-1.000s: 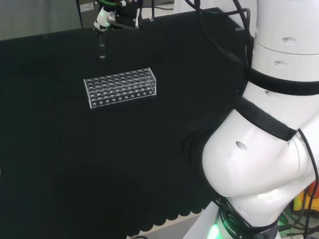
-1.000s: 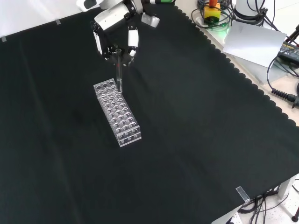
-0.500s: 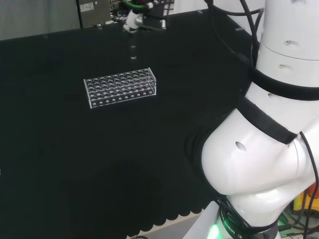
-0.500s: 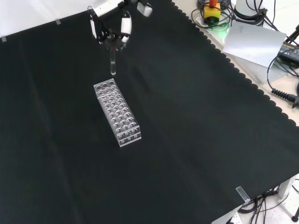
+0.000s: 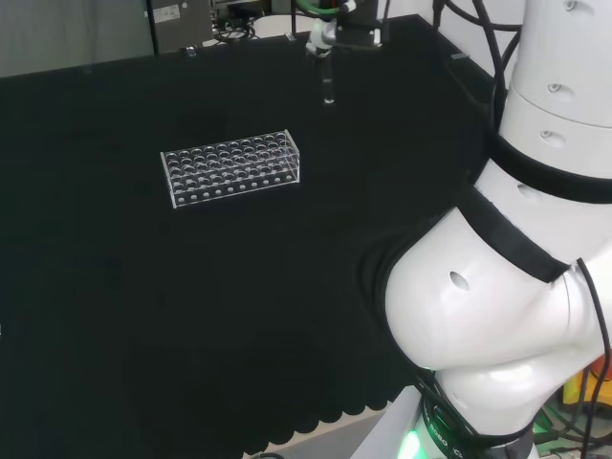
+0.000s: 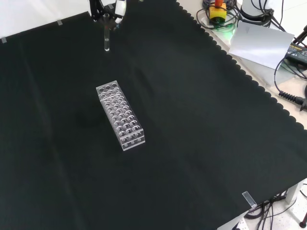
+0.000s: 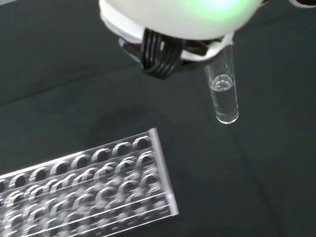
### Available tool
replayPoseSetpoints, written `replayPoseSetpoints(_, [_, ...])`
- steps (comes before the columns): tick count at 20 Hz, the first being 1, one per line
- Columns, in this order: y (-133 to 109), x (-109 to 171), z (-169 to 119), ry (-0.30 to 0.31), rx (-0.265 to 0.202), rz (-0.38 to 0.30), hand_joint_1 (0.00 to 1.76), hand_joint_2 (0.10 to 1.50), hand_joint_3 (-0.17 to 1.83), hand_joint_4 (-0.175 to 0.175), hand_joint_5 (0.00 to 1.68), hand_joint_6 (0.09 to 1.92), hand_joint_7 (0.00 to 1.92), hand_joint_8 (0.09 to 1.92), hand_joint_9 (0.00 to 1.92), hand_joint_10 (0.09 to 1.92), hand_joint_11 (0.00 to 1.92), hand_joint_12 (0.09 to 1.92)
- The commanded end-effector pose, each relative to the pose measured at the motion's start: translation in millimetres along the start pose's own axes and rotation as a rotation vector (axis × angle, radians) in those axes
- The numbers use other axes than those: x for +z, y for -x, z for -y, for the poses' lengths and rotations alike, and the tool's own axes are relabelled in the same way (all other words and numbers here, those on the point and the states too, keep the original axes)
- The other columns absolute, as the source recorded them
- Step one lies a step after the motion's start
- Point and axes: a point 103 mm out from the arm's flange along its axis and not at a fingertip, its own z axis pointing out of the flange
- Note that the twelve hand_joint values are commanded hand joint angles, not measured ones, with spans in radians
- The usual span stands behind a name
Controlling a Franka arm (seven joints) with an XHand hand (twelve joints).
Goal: Shake the test tube.
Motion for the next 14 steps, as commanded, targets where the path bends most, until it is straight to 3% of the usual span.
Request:
replayPoseSetpoints(1, [12.9,-8.6,-3.7,0.023,0.022,0.027,1.23,0.66,0.59,-0.175,1.36,0.48,1.71,0.47,1.62,0.59,1.30,0.85])
replayPoseSetpoints(6, [-21.3,-2.4,-0.8,0.008,-0.059,-0.003,1.23,0.66,0.59,-0.175,1.36,0.48,1.71,0.47,1.62,0.59,1.30,0.85])
replayPoseSetpoints(14, [-120.9,13.2,10.1,-0.031,-0.263,-0.032,1.23,0.66,0.60,-0.175,1.36,0.48,1.71,0.47,1.62,0.59,1.30,0.85])
